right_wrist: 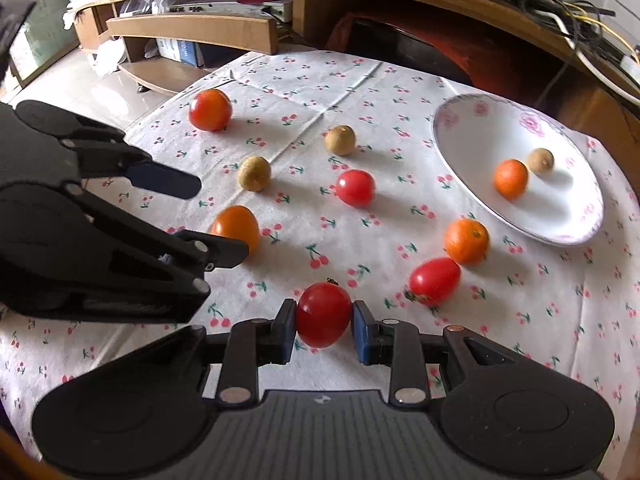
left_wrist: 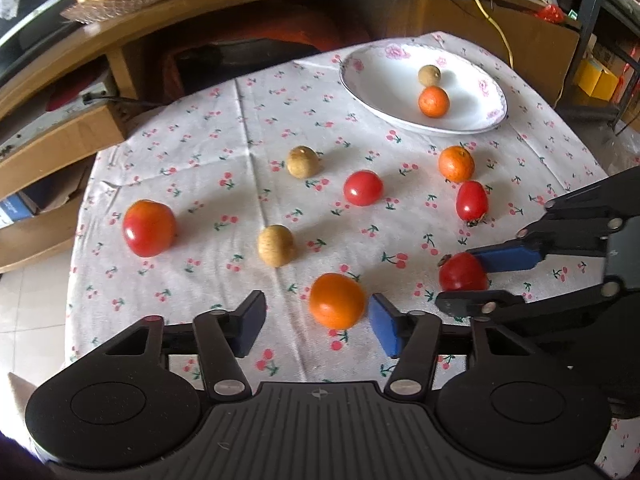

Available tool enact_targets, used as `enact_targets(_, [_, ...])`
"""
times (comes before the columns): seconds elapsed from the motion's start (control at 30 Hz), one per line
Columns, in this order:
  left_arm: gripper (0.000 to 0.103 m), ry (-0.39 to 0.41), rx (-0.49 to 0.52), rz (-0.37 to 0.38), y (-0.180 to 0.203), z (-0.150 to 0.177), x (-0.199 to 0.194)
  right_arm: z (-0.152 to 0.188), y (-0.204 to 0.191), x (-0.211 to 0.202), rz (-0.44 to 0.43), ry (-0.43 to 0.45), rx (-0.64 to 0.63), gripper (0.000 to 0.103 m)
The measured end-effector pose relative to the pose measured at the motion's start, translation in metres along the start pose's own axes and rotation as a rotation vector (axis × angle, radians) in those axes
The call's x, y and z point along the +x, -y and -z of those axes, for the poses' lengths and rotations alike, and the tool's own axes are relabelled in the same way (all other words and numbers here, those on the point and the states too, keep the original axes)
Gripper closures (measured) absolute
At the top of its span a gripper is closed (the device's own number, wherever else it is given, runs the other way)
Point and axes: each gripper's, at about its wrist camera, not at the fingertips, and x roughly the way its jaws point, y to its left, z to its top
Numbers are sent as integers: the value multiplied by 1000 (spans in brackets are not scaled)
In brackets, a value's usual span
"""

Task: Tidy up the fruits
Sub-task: 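Grasp the large orange with the left tool while the right tool holds the tomato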

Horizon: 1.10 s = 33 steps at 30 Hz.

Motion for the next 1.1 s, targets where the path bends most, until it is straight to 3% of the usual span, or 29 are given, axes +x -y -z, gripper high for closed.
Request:
enact_targets(0.2, [61,-30,-18,17,5,1,15,5,10,-4,2,-3,26,72])
enact_targets(0.57, [62,-15,13,36,17,3,9,11,12,-10,9,2,36,72])
enact_targets(1.0, [62,-45,113,78,50,39,-12,64,1,-32,46,-31,24,72])
enact_targets(1.1, [58,-41,113,83,49,39,-11,66,4,-33,39,-28,36,72])
